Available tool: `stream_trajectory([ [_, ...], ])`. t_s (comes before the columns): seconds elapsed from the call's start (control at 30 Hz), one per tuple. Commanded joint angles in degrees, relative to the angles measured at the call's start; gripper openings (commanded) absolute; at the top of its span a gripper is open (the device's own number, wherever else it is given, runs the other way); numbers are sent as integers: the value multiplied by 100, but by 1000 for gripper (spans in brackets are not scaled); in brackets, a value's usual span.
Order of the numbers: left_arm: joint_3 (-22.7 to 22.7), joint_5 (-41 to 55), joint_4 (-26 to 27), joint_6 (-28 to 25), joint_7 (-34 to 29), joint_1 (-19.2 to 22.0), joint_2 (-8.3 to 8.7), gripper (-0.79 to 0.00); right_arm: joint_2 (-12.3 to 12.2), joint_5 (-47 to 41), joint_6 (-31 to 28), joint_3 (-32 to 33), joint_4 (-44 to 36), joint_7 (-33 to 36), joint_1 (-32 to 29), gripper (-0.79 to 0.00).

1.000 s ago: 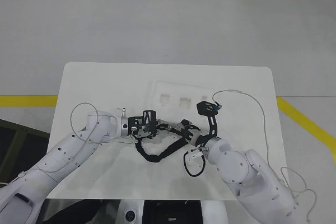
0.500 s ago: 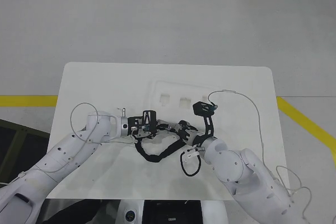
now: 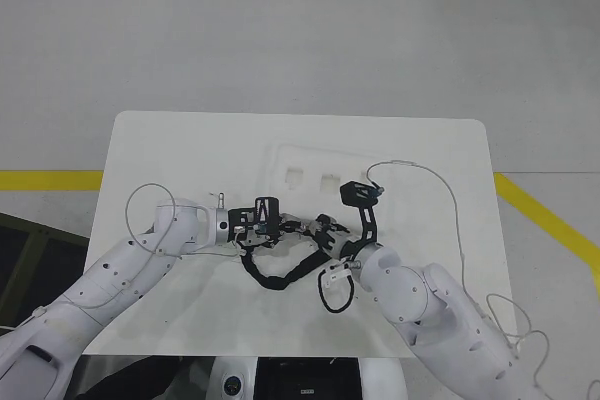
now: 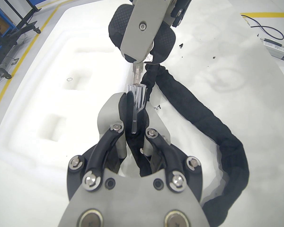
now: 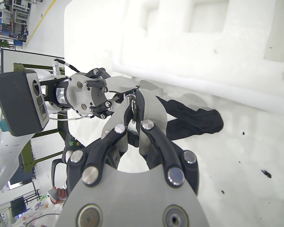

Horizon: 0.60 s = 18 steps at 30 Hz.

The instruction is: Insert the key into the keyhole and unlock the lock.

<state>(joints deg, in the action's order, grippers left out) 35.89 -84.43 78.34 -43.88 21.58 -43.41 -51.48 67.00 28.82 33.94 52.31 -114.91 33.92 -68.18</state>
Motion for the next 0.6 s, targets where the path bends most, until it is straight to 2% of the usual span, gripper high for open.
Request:
stream_trajectory([
  [0.0, 0, 0, 0, 0, 1, 0, 0, -785, 17, 3, -4, -24, 29, 3, 32, -785],
  [0.1, 0, 0, 0, 0, 1, 0, 0, -785, 39, 22, -11, -59, 57, 15, 53, -785],
  [0.13, 0, 0, 0, 0, 1, 0, 0, -785, 44, 24, -15, -65, 63, 29, 58, -665],
  [0.17, 0, 0, 0, 0, 1, 0, 0, -785, 50, 18, -18, -63, 68, 39, 60, -505],
  [0.2, 0, 0, 0, 0, 1, 0, 0, -785, 55, 12, -23, -58, 71, 42, 61, -434],
  [0.23, 0, 0, 0, 0, 1, 0, 0, -785, 59, -3, -38, -43, 66, 42, 58, -274],
  [0.33, 0, 0, 0, 0, 1, 0, 0, -785, 55, -22, -79, 53, 3, 60, 9, -209],
  [0.53, 0, 0, 0, 0, 1, 0, 0, -785, -12, 20, -195, 391, -351, 207, -274, -194],
  [0.57, 0, 0, 0, 0, 1, 0, 0, -785, -23, 35, -208, 444, -409, 221, -326, -228],
])
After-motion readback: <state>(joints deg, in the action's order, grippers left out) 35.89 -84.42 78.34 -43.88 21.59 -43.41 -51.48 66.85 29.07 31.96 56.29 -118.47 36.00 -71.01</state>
